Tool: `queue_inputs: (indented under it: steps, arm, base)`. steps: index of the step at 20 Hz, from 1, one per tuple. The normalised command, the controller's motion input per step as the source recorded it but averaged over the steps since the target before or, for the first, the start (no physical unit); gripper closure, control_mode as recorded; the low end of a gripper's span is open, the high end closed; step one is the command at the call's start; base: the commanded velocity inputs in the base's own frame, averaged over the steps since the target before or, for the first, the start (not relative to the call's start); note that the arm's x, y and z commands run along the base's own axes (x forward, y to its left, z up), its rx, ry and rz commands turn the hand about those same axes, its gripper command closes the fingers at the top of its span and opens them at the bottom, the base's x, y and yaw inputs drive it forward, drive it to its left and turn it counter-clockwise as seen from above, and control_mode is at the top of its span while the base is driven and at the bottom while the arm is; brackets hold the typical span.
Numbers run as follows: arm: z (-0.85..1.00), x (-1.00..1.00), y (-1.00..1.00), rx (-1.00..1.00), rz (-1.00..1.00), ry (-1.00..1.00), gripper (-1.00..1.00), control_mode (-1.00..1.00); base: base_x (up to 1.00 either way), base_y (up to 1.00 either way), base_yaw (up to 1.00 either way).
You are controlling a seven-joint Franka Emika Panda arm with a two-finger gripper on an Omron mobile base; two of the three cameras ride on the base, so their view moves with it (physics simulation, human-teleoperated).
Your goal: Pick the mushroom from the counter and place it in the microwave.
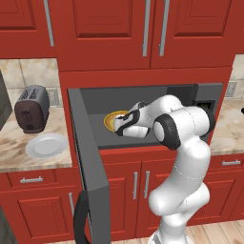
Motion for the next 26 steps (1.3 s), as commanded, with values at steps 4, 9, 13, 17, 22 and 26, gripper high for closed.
queue_inputs:
  steps: [4,9,13,17,22,26]
  arm:
    - [0.03,0.00,0.00,0.00,0.00,0.00,-1.00,-1.00]
    - [0.14,-0.09,0.00,0.00,0.00,-0.01,-1.00,-1.00]
    - [0.17,-0.30,0.00,0.00,0.00,-0.05,-1.00,-1.00]
    - [0.19,-0.32,0.00,0.00,0.00,-0.09,-1.00,-1.00]
    - [0.28,-0.33,0.00,0.00,0.00,-0.10,-1.00,-1.00]
    - [0.28,-0.49,0.00,0.00,0.00,-0.07,-1.00,-1.00]
  base:
    - [0.00,0.00,0.00]
    - [0.00,0.00,0.00]
    - [0.00,0.00,0.00]
    - [0.00,0.00,0.00]
    - [0.00,0.00,0.00]
    - [0.00,0.00,0.00]
